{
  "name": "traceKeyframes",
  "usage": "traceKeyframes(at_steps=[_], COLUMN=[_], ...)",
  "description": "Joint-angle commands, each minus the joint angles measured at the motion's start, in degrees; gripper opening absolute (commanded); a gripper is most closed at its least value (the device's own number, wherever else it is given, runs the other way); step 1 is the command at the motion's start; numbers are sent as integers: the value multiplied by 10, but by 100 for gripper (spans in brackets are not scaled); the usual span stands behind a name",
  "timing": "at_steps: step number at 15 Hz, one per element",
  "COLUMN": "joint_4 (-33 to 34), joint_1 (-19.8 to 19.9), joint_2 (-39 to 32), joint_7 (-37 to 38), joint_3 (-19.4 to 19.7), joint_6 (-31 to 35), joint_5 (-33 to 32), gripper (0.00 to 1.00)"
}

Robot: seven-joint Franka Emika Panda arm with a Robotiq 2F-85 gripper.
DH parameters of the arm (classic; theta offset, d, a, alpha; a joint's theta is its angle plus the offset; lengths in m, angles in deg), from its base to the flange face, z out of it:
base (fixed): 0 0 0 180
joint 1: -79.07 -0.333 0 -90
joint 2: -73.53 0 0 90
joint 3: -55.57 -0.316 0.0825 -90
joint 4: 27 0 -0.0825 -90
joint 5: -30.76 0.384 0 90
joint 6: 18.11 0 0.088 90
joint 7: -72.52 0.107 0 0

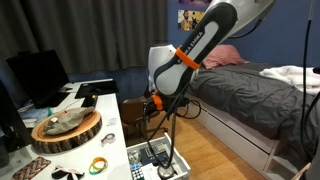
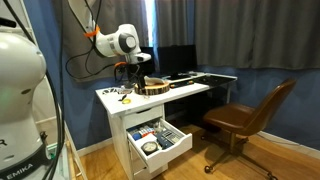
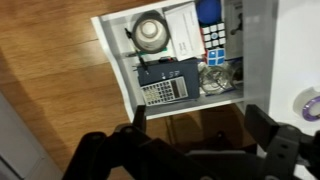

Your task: Move the tape dispenser from the drawer to the desk

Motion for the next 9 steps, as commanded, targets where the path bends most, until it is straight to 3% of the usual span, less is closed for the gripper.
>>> traceKeyframes(at_steps=[1, 9], joint_4=[-1, -3], joint_1=[65, 56], joint_2=[9, 13], joint_7=[34, 48], joint_3=[-64, -56], joint_6=[-19, -30], joint_5=[-45, -63], gripper=[100, 100])
